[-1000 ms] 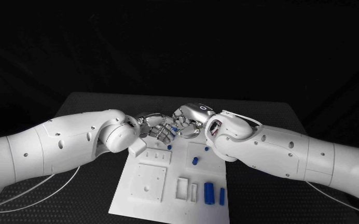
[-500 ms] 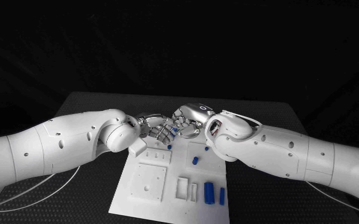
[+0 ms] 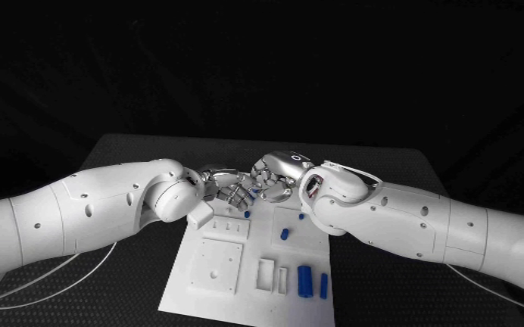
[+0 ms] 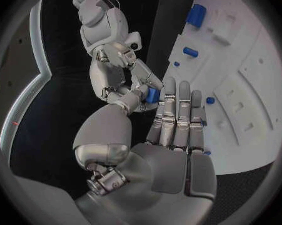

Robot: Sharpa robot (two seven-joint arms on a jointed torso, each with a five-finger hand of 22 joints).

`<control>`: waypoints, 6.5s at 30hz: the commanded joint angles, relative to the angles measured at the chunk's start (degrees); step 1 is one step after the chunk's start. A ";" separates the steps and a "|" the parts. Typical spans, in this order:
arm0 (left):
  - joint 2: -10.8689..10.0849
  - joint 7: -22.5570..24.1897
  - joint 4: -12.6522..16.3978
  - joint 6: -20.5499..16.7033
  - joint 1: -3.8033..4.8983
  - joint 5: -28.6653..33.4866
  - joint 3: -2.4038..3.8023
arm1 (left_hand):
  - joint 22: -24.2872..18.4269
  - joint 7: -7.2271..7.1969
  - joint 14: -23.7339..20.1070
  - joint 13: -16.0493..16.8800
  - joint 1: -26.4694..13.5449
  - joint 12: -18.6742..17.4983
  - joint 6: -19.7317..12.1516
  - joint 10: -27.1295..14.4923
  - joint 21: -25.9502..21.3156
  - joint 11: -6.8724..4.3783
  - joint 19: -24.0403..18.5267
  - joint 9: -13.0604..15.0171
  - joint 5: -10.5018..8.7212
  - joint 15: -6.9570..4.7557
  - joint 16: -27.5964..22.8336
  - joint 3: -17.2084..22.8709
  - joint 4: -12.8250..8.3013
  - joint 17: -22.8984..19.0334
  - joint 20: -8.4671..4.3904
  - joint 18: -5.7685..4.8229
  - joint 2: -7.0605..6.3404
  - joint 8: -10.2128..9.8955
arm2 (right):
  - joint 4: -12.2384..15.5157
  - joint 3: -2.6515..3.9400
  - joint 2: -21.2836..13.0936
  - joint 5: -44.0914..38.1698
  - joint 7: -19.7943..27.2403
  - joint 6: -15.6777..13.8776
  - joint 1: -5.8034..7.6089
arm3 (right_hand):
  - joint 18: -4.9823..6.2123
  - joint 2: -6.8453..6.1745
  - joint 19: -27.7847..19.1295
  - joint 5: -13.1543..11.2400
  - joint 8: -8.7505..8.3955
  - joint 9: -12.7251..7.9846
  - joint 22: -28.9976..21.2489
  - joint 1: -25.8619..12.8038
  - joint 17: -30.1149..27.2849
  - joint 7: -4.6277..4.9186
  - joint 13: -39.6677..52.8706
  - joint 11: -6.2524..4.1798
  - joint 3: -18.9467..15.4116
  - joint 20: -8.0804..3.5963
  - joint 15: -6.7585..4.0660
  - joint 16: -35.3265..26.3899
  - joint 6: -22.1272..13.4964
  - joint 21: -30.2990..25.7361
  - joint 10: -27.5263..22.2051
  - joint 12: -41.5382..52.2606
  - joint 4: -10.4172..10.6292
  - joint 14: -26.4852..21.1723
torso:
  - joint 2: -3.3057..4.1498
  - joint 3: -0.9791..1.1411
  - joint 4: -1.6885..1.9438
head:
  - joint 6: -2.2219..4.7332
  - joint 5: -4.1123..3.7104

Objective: Assemble the parts on the task board

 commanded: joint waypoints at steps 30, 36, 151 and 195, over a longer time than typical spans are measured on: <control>-0.14 -0.17 0.13 -0.26 0.08 -2.72 0.13 | 1.11 -1.60 1.64 -0.65 -1.97 0.29 3.45 2.69 0.45 -0.73 1.19 0.80 -5.77 -0.91 1.70 2.18 0.04 -0.53 -1.09 -0.86 3.99 0.26 | 0.12 -0.08 0.18 -0.25 0.38 1.33 -0.11 | 1.17 0.66 0.10 0.34 0.27 0.30 -0.10 0.05 -0.11 1.53 0.12 -0.22 0.16 -0.23 -0.32 -0.01 2.08 0.36 0.32 0.20 -0.05 0.18 | 0.04 0.02 -0.02 | 0.06 0.10; -0.25 -0.66 0.24 0.21 0.09 -4.00 0.12 | 1.18 -2.07 2.45 -0.51 -3.63 0.76 4.51 3.73 0.92 -1.17 1.73 1.42 -5.27 -1.40 2.56 2.47 -1.06 -0.44 -1.48 -0.86 4.81 0.65 | 0.02 -0.09 0.07 -0.25 0.19 1.59 -0.12 | 1.17 0.62 0.09 0.37 0.26 0.30 -0.10 0.02 -0.11 1.53 0.12 -0.21 0.14 -0.23 -0.32 -0.02 2.07 0.36 0.32 0.20 -0.06 0.18 | 0.02 0.03 -0.04 | 0.00 0.06; 4.71 -15.50 -2.96 11.17 -0.40 -49.85 -0.27 | 1.05 -8.26 17.09 31.73 -13.60 37.66 14.52 9.70 36.25 -9.62 19.99 29.78 10.01 -16.70 35.76 12.94 -5.46 9.16 -14.62 4.29 4.33 -1.89 | -28.05 1.96 -0.73 57.87 21.46 0.92 4.74 | -7.28 3.40 -39.93 6.70 -2.88 -0.35 -15.55 -3.11 -36.36 3.36 -52.37 9.71 -11.03 14.24 15.99 -52.97 -14.88 -39.07 -9.44 -60.60 0.76 -30.51 | -0.20 0.19 0.36 | -3.28 1.81; 3.16 -15.47 -2.00 12.20 -2.54 -49.80 -0.26 | 0.82 -8.14 16.98 31.90 -14.44 36.79 16.61 10.05 36.65 -9.43 19.24 27.60 9.40 -16.17 35.64 13.09 -5.43 9.08 -14.31 4.45 4.59 -4.31 | -27.62 1.95 -0.79 58.07 21.11 1.92 4.69 | -7.90 3.20 -40.92 7.77 -2.37 -0.38 -13.88 -2.86 -37.42 6.04 -54.15 10.72 -12.44 14.15 17.17 -53.30 -14.71 -39.81 -7.30 -63.79 0.71 -30.21 | -0.16 0.18 0.22 | -4.01 2.36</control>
